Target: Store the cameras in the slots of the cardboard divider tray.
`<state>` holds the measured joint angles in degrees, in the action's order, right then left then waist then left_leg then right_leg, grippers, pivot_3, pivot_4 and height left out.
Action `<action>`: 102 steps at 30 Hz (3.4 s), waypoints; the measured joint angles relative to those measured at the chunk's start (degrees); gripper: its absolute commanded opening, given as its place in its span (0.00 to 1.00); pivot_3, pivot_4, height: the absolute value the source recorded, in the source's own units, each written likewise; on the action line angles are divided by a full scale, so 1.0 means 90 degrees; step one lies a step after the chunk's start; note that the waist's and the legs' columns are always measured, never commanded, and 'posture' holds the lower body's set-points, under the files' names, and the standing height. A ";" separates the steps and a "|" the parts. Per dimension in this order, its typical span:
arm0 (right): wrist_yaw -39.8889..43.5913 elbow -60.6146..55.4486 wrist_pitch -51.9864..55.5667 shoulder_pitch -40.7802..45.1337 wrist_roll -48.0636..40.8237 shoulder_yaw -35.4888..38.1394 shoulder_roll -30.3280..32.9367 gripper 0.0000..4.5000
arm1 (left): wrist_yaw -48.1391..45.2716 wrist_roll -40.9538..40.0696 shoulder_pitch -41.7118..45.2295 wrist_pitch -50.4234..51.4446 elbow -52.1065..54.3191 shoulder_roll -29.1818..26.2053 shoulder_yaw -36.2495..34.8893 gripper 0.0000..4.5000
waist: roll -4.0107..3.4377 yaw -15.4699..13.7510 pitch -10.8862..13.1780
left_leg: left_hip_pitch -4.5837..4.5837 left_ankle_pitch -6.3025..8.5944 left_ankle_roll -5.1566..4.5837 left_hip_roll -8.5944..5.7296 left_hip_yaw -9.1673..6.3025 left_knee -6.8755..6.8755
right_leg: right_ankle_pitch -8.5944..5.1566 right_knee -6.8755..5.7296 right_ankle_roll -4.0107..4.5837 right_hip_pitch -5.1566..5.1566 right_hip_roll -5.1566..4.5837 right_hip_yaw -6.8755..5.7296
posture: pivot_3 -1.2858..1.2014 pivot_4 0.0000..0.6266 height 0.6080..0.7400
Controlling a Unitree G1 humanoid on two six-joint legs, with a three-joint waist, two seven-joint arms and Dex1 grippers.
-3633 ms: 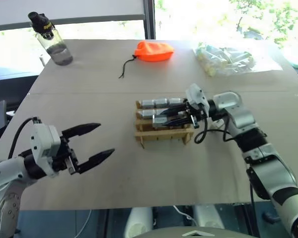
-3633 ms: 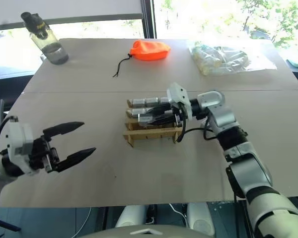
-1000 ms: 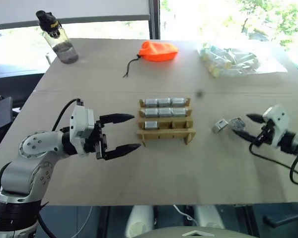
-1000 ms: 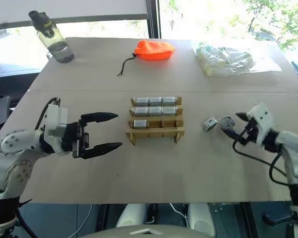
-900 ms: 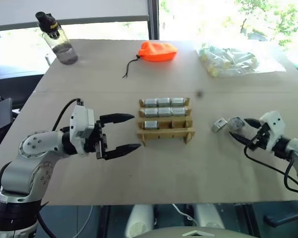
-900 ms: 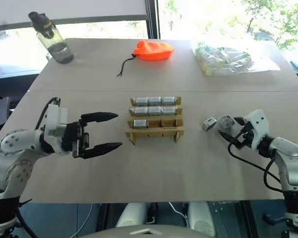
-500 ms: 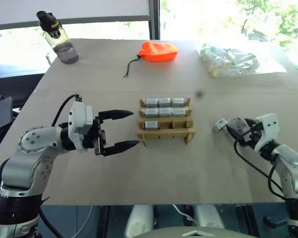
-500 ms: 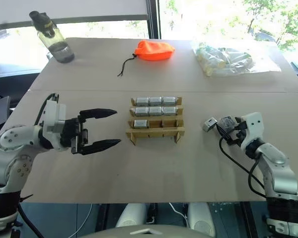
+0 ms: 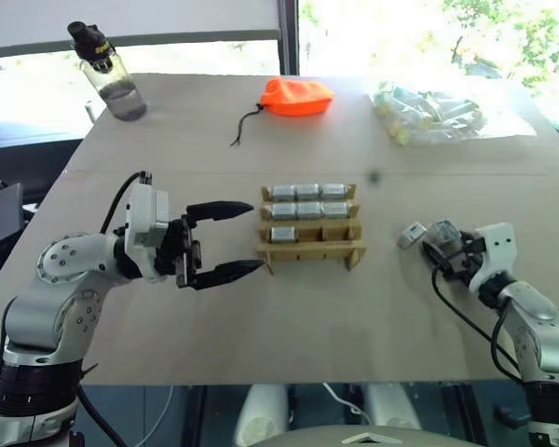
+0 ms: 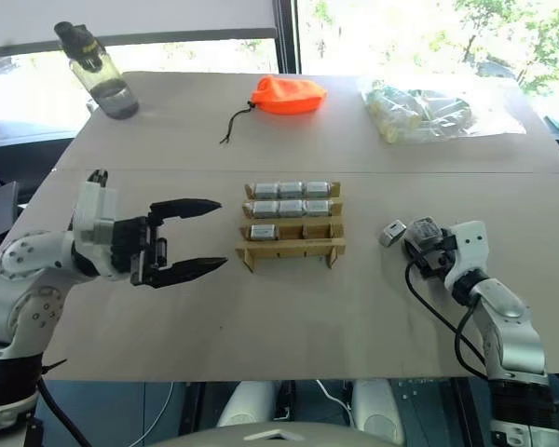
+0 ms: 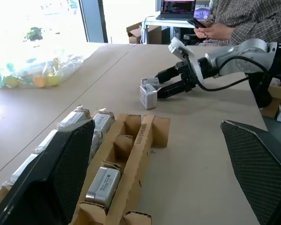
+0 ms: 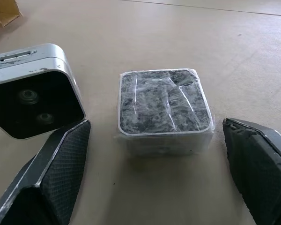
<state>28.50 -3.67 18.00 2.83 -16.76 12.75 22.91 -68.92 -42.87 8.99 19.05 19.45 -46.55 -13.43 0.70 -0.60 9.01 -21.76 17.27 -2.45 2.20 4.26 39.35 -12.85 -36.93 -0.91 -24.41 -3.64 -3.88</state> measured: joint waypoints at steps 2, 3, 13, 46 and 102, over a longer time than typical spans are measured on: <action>-0.0008 0.0000 -0.0020 0.0002 0.0000 -0.0029 -0.0023 0.83 | 0.0017 -0.0087 0.0038 0.0062 0.0034 0.0000 -0.0022 1.00 | 0.0000 -0.0003 0.0000 | 0.0000 0.0000 0.0000 0.0000 -0.0001 0.0000 | 0.0000 0.0000 0.0000 0.0000 0.0000 0.0001 | 0.52 0.24 0.89; -0.0014 0.0000 -0.0044 0.0003 0.0000 -0.0054 -0.0023 0.79 | 0.0036 -0.0150 0.0049 0.0086 0.0037 0.0000 -0.0039 1.00 | 0.0000 -0.0003 0.0000 | 0.0000 0.0000 0.0000 0.0000 -0.0001 0.0000 | 0.0000 0.0000 0.0000 0.0000 0.0000 0.0001 | 0.52 0.24 0.89; -0.0086 0.0021 -0.0252 0.0032 -0.0019 -0.0027 -0.0030 0.41 | 0.0039 -0.0241 0.0078 0.0171 0.0072 -0.0015 -0.0088 1.00 | 0.0000 -0.0003 0.0000 | 0.0000 0.0000 0.0000 -0.0001 0.0000 0.0000 | 0.0000 -0.0001 0.0000 0.0000 0.0001 -0.0001 | 0.52 0.24 0.89; 0.3062 0.2206 -0.6793 0.4566 0.3066 -0.3619 0.1317 0.41 | -0.0083 0.1503 0.3032 0.1600 -0.2268 0.0123 0.2328 1.00 | 0.0009 -0.0001 0.0009 | -0.0021 -0.0001 0.0000 -0.0006 0.0004 0.0008 | 0.0001 -0.0003 -0.0001 -0.0020 0.0004 -0.0010 | 0.52 0.24 0.89; 0.2766 0.0910 -0.5365 0.3662 0.2533 -0.3928 0.1165 0.97 | -0.1479 0.2655 0.4520 0.1783 -0.3728 0.1067 0.3119 0.16 | 0.0010 0.0108 0.0009 | -0.0024 -0.0003 0.0004 -0.0005 -0.0002 0.0018 | 0.0002 -0.0016 -0.0001 -0.0020 -0.0004 -0.0012 | 0.52 0.24 0.89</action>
<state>53.38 4.52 -30.28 35.79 6.04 -22.60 33.39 -82.24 -18.97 49.68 35.10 -14.10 -36.94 14.64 0.78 0.38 9.09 -21.98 17.24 -2.42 2.16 4.24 39.51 -12.83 -37.08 -0.92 -24.59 -3.67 -3.99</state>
